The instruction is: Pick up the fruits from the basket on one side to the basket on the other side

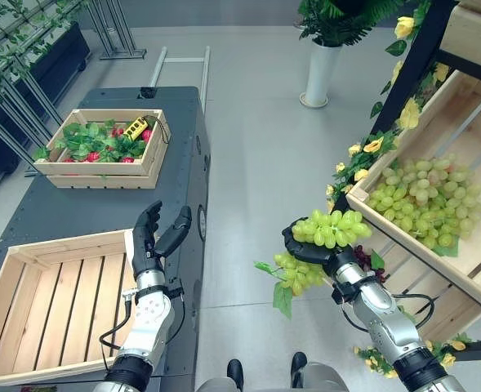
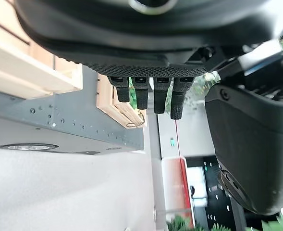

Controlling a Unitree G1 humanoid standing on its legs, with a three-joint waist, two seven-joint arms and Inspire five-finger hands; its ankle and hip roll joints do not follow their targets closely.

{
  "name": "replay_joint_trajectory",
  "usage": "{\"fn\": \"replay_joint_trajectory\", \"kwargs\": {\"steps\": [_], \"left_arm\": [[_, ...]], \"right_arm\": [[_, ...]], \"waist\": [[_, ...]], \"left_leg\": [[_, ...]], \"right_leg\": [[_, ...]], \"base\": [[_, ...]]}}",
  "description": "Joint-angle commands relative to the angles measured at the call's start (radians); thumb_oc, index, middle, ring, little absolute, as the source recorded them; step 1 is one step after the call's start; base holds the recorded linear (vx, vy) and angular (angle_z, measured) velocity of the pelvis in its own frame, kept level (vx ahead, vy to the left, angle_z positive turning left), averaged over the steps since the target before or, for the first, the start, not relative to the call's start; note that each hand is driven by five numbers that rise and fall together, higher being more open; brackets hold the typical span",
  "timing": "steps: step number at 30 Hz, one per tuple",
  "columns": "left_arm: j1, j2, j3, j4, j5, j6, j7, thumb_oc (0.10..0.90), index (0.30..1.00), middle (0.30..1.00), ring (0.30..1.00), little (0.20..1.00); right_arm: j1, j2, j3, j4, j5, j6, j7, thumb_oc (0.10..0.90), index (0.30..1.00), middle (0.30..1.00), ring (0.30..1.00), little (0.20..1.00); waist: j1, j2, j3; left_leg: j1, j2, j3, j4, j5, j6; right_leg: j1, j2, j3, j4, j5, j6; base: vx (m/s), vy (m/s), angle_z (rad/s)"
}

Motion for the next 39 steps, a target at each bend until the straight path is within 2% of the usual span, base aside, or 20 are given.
{"fn": "replay_joint_trajectory", "kwargs": {"steps": [1, 3, 10, 14, 20, 26, 32, 36, 37, 39], "left_arm": [[-0.092, 0.010, -0.001, 0.032, -0.037, -0.083, -0.025, 0.800, 0.900, 0.900, 0.900, 0.900], [-0.049, -0.006, 0.004, 0.030, -0.032, -0.082, -0.030, 0.800, 0.900, 0.900, 0.900, 0.900], [-0.010, -0.003, 0.029, 0.064, -0.029, -0.095, -0.042, 0.800, 0.900, 0.900, 0.900, 0.900], [-0.017, 0.007, 0.029, 0.107, -0.037, -0.103, -0.059, 0.800, 0.900, 0.900, 0.900, 0.900], [-0.032, 0.004, 0.034, 0.143, -0.046, -0.108, -0.088, 0.800, 0.900, 0.900, 0.900, 0.900], [-0.030, -0.007, 0.037, 0.190, -0.045, -0.120, -0.107, 0.800, 0.900, 0.900, 0.900, 0.900], [-0.027, -0.004, 0.045, 0.222, -0.051, -0.116, -0.123, 0.800, 0.900, 0.900, 0.900, 0.900], [-0.034, -0.002, 0.040, 0.229, -0.050, -0.111, -0.125, 0.800, 0.900, 0.900, 0.900, 0.900], [-0.032, -0.005, 0.036, 0.229, -0.048, -0.115, -0.120, 0.800, 0.900, 0.900, 0.900, 0.900], [-0.030, -0.006, 0.031, 0.229, -0.045, -0.120, -0.112, 0.800, 0.900, 0.900, 0.900, 0.900]], "right_arm": [[-0.135, -0.044, -0.020, -0.165, 0.066, -0.134, 0.096, 0.400, 0.300, 0.300, 0.300, 0.300], [-0.099, -0.085, -0.079, -0.243, 0.111, -0.087, 0.123, 0.400, 0.300, 0.300, 0.300, 0.300], [-0.032, -0.129, -0.180, -0.348, 0.210, -0.068, 0.236, 0.400, 0.300, 0.300, 0.300, 0.300], [-0.061, -0.173, -0.247, -0.410, 0.321, -0.043, 0.286, 0.400, 0.300, 0.300, 0.300, 0.300], [-0.112, -0.214, -0.328, -0.469, 0.393, -0.025, 0.311, 0.400, 0.300, 0.300, 0.300, 0.300], [-0.139, -0.289, -0.439, -0.479, 0.339, -0.046, 0.207, 0.400, 0.300, 0.300, 0.300, 0.300], [-0.140, -0.325, -0.509, -0.464, 0.336, -0.067, 0.169, 0.400, 0.300, 0.300, 0.300, 0.300], [-0.146, -0.352, -0.531, -0.415, 0.241, -0.108, 0.094, 0.400, 0.300, 0.300, 0.300, 0.300], [-0.140, -0.375, -0.539, -0.381, 0.177, -0.138, 0.044, 0.400, 0.300, 0.300, 0.300, 0.300], [-0.133, -0.404, -0.555, -0.346, 0.143, -0.156, 0.006, 0.400, 0.300, 0.300, 0.300, 0.300]], "waist": [[0.002, -0.023, -0.083], [-0.009, -0.030, -0.097], [-0.040, -0.037, -0.110], [-0.056, -0.043, -0.112], [-0.070, -0.049, -0.116], [-0.092, -0.056, -0.131], [-0.104, -0.058, -0.141], [-0.108, -0.060, -0.145], [-0.110, -0.062, -0.146], [-0.114, -0.063, -0.148]], "left_leg": [[-0.007, -0.049, -0.047, 0.046, -0.146, 0.000], [0.012, -0.043, -0.036, 0.024, -0.147, -0.001], [0.031, -0.037, -0.004, 0.015, -0.160, 0.002], [0.033, -0.032, 0.014, 0.021, -0.167, 0.000], [0.036, -0.028, 0.027, 0.019, -0.172, -0.003], [0.040, -0.023, 0.039, 0.012, -0.171, -0.009], [0.044, -0.020, 0.048, 0.006, -0.171, -0.011], [0.046, -0.020, 0.052, 0.006, -0.173, -0.012], [0.047, -0.021, 0.054, 0.004, -0.173, -0.011], [0.046, -0.019, 0.056, 0.002, -0.174, -0.011]], "right_leg": [[0.086, 0.017, 0.020, -0.022, -0.075, 0.004], [0.105, 0.026, 0.033, -0.041, -0.075, 0.001], [0.105, 0.035, 0.065, -0.054, -0.071, -0.001], [0.101, 0.040, 0.076, -0.059, -0.067, -0.001], [0.098, 0.045, 0.087, -0.064, -0.063, -0.001], [0.093, 0.051, 0.105, -0.069, -0.056, 0.000], [0.092, 0.055, 0.117, -0.075, -0.052, 0.000], [0.092, 0.056, 0.122, -0.076, -0.051, 0.001], [0.091, 0.057, 0.126, -0.077, -0.050, 0.002], [0.087, 0.059, 0.131, -0.077, -0.049, 0.003]], "base": [[0.06, -0.042, -0.04], [0.07, -0.032, -0.04], [0.01, -0.016, -0.08], [-0.03, -0.008, -0.13], [-0.03, 0.003, -0.05], [0.00, 0.012, -0.07], [0.00, 0.012, -0.06], [0.00, 0.011, -0.10], [0.00, 0.000, 0.00], [0.00, 0.000, 0.00]]}}
